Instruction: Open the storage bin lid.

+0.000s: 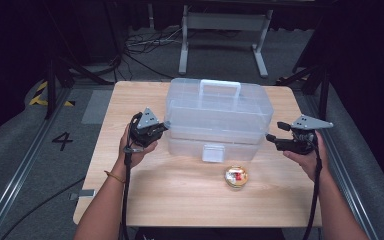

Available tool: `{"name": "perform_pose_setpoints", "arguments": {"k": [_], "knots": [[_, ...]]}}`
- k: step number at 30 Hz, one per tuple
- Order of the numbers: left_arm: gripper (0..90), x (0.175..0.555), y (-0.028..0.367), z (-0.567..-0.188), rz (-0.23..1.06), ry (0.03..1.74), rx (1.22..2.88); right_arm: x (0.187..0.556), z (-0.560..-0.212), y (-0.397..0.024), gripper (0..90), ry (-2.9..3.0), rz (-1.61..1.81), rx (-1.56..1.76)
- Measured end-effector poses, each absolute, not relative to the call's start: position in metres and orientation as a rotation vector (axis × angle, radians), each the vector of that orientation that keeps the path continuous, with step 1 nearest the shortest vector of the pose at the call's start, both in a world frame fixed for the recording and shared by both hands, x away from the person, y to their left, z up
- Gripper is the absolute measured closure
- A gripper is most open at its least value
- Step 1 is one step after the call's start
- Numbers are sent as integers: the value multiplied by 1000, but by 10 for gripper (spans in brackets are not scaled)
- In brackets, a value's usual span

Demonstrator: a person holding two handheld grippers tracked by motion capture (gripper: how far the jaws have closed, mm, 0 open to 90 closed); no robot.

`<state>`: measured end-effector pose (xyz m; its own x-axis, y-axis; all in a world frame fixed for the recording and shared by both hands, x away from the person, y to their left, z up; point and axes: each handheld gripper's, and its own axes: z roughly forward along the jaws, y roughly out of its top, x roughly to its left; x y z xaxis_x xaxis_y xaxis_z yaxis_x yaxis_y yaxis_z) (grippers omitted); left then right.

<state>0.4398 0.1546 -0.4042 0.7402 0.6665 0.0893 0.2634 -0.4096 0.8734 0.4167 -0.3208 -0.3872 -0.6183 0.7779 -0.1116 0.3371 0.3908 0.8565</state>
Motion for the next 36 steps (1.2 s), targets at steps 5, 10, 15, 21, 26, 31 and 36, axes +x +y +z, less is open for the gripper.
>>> {"name": "perform_pose_setpoints", "arguments": {"k": [5, 10, 15, 21, 26, 31, 36], "knots": [[840, 438, 157, -403, 534, 710, 1986, 420, -387, -320, 353, 2133, 1144, 951], [795, 433, 164, -401, 497, 676, 1982, 422, -384, -317, 378, 2101, 1143, 930], [738, 426, 168, -402, 476, 611, 2015, 422, -374, -315, 506, 2046, 1168, 883], [639, 419, 159, -402, 403, 522, 2070, 425, -363, -309, 604, 1987, 1182, 826], [584, 418, 155, -403, 407, 504, 2098, 427, -357, -302, 693, 1911, 1138, 806], [570, 417, 152, -403, 418, 492, 2118, 428, -356, -296, 721, 1864, 1142, 808], [554, 415, 150, -402, 426, 484, 2129, 431, -355, -296, 739, 1830, 1144, 814]]}}
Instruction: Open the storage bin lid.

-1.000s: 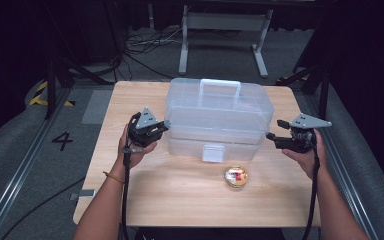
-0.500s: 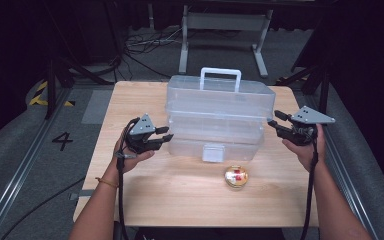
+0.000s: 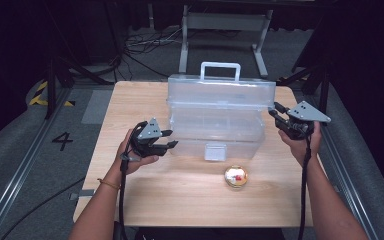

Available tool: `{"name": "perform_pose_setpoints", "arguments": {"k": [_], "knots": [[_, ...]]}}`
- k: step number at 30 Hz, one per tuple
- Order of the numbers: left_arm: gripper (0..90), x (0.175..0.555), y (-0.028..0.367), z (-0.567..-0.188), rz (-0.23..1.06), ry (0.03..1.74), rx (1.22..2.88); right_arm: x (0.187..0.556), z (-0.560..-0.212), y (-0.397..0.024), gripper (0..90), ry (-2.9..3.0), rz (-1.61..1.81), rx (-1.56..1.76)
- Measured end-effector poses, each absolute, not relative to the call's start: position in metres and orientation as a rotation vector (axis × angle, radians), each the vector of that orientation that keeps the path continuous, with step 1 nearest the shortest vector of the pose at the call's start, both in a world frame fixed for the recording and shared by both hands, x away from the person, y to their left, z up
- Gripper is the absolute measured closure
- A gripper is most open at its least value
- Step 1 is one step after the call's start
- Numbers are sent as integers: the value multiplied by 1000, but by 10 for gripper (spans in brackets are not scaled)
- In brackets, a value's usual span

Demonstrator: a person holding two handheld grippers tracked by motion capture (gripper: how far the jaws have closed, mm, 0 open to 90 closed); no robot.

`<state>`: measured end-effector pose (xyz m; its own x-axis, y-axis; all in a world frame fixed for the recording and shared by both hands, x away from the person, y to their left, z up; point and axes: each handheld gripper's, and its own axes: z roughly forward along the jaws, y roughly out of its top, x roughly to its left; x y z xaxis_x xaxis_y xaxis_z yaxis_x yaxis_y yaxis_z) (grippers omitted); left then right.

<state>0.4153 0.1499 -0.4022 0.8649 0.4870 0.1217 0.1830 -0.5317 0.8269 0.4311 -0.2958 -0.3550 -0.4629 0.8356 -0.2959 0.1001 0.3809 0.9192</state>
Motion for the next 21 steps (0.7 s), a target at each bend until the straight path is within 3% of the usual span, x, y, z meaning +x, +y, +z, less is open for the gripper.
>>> {"name": "perform_pose_setpoints", "arguments": {"k": [21], "knots": [[530, 419, 108, -399, 457, 358, 2287, 439, -335, -286, 779, 1797, 1076, 840]]}}
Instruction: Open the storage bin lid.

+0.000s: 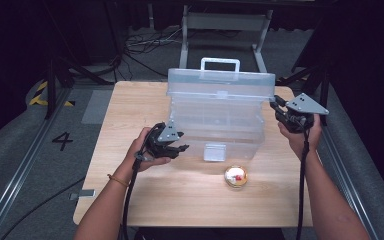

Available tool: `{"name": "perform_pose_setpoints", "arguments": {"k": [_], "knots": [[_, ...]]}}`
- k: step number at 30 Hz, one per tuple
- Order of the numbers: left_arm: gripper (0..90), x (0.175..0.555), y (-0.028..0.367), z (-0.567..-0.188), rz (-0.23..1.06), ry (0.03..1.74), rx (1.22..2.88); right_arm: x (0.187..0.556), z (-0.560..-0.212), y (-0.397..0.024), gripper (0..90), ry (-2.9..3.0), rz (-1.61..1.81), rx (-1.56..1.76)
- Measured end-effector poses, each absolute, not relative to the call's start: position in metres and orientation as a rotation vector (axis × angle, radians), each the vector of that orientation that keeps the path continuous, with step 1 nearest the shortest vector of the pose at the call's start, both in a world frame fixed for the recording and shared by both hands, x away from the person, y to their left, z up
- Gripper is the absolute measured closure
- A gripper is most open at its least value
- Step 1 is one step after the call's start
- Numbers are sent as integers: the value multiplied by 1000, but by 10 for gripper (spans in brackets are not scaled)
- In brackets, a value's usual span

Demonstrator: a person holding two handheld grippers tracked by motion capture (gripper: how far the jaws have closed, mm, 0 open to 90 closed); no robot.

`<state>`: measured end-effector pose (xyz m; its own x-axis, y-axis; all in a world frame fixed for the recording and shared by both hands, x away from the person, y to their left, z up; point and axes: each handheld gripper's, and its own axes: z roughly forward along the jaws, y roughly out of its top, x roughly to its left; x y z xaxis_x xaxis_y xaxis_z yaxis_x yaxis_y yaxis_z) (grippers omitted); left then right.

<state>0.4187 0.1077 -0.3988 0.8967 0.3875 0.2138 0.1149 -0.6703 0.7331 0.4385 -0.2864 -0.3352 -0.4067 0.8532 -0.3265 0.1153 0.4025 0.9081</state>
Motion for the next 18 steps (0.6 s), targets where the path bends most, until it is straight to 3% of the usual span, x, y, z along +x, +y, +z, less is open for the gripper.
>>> {"name": "perform_pose_setpoints", "arguments": {"k": [18], "knots": [[692, 431, 88, -403, 486, 327, 2489, 450, -330, -283, 799, 1702, 1140, 937]]}}
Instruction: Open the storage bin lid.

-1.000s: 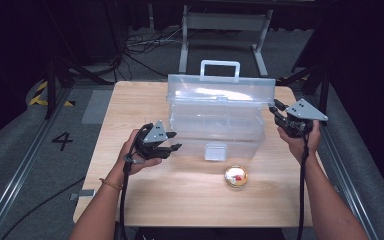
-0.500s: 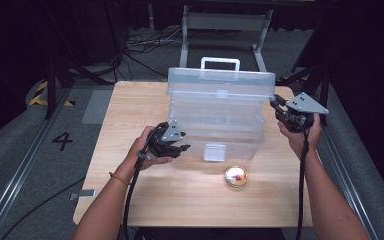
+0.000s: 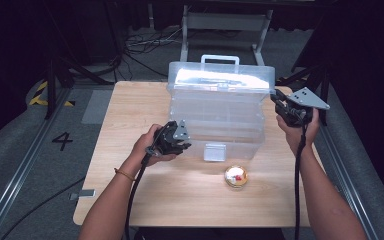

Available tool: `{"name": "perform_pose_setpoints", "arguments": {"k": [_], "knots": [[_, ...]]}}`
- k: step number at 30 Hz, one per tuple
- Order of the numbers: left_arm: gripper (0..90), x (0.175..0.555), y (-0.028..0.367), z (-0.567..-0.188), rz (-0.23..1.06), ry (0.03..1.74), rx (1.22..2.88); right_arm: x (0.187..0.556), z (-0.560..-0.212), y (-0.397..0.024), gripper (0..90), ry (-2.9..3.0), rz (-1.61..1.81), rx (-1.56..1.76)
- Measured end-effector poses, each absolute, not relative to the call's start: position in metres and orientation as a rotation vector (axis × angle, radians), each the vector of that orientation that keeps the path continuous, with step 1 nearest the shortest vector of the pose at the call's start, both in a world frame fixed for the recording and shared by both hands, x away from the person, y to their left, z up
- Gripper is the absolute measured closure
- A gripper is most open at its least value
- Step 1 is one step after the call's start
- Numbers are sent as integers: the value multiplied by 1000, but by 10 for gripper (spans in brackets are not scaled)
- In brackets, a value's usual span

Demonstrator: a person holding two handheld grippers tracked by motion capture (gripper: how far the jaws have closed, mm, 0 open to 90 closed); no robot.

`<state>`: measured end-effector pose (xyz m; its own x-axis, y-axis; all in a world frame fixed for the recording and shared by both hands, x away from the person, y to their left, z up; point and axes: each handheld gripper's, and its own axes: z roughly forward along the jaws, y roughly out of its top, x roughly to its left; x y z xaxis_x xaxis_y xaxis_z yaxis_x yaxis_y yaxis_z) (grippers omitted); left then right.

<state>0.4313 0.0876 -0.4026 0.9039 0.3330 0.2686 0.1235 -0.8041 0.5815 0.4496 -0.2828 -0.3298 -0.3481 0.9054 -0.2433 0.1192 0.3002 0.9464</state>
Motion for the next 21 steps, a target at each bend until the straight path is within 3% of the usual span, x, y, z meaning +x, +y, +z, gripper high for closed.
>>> {"name": "perform_pose_setpoints", "arguments": {"k": [9, 21], "knots": [[738, 442, 93, -400, 375, 292, 2535, 456, -328, -277, 820, 1631, 1121, 955], [757, 444, 96, -403, 355, 263, 2522, 471, -322, -273, 842, 1592, 1113, 992]]}}
